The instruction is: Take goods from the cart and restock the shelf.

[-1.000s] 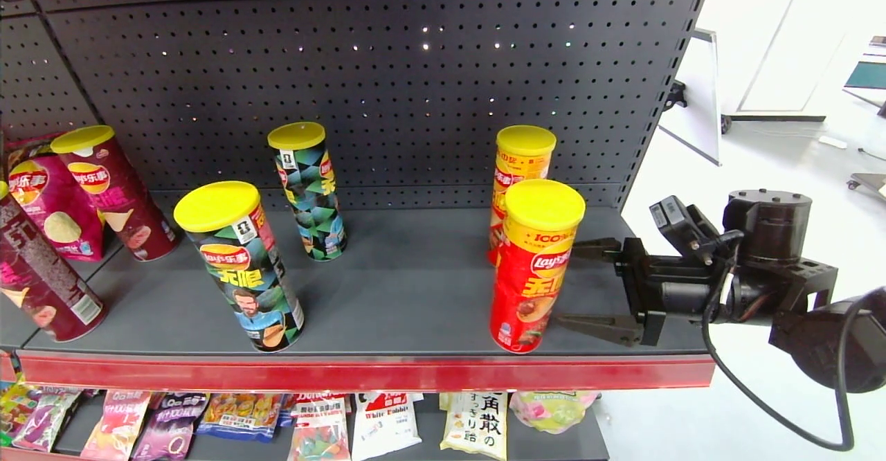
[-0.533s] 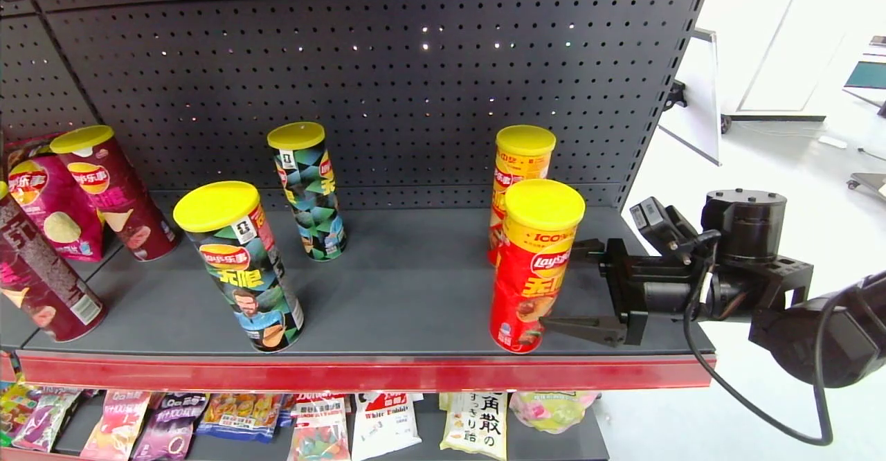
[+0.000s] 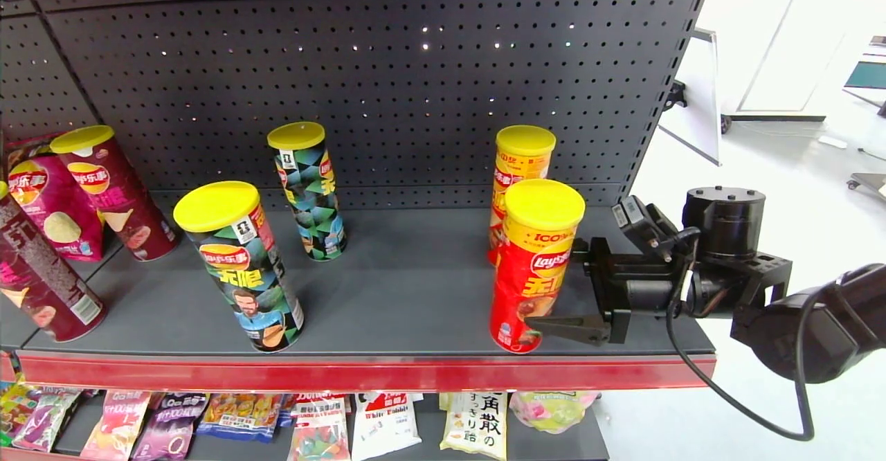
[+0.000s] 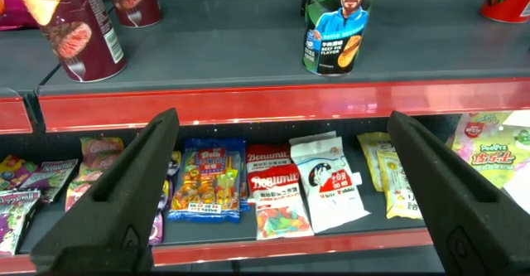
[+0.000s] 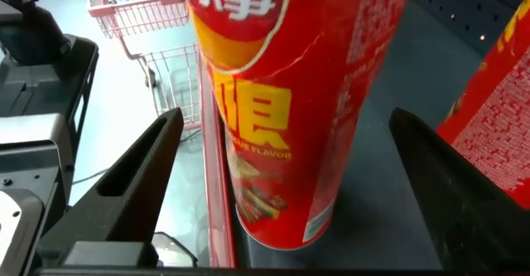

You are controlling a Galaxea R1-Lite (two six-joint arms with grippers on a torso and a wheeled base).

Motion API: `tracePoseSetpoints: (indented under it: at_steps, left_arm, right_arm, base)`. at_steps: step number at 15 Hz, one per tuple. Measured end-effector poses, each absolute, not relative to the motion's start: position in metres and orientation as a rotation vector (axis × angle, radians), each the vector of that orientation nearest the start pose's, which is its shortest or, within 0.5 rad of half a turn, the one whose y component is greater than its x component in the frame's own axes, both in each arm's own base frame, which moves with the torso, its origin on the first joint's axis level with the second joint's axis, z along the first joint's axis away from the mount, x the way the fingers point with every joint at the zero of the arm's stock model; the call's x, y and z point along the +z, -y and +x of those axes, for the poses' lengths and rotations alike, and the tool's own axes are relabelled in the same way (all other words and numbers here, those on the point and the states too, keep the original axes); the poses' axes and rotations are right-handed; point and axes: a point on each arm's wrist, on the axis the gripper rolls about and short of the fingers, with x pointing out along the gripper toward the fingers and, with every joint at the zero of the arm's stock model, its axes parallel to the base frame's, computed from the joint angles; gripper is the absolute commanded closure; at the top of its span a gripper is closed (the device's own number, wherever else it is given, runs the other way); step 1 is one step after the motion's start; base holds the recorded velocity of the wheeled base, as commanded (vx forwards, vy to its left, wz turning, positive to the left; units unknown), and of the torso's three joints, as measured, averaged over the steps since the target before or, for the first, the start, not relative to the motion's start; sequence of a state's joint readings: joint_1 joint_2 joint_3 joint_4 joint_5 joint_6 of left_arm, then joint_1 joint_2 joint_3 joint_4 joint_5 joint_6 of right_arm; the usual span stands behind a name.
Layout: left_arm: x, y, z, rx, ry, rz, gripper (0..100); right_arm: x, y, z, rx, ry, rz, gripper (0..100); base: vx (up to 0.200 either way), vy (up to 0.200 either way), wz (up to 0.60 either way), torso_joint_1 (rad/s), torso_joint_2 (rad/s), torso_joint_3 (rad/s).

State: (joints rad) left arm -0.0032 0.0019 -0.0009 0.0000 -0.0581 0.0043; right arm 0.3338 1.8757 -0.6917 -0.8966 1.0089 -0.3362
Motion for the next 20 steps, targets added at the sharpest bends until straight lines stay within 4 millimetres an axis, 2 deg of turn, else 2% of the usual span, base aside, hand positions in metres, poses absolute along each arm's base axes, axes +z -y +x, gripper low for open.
tracePoseSetpoints:
  at_steps: [6,7,15,20]
  left_arm:
    - [0.076,0.001,-0.023,-0.061,-0.001,0.004,0]
    - [0.076,0.001,-0.023,-0.061,-0.001,0.004,0]
    - [0.076,0.001,-0.023,-0.061,-0.001,0.004,0]
    - [0.076,0.001,-0.023,-0.061,-0.001,0.004,0]
  right_arm:
    - [0.13,-0.133,0.292,1.378,-0.053,-0.184,0]
    - [0.13,-0.135,0.292,1.374,-0.053,-0.187,100]
    - [0.129,-0.14,0.289,1.385,-0.047,-0.198,100]
    - [0.135,-0.136,0.282,1.267,-0.034,-0.238,100]
  base:
    - [0.0,0.0,0.0,0.0,0.0,0.0]
    - [0.0,0.0,0.0,0.0,0.0,0.0]
    - [0.0,0.0,0.0,0.0,0.0,0.0]
    - [0.0,0.0,0.0,0.0,0.0,0.0]
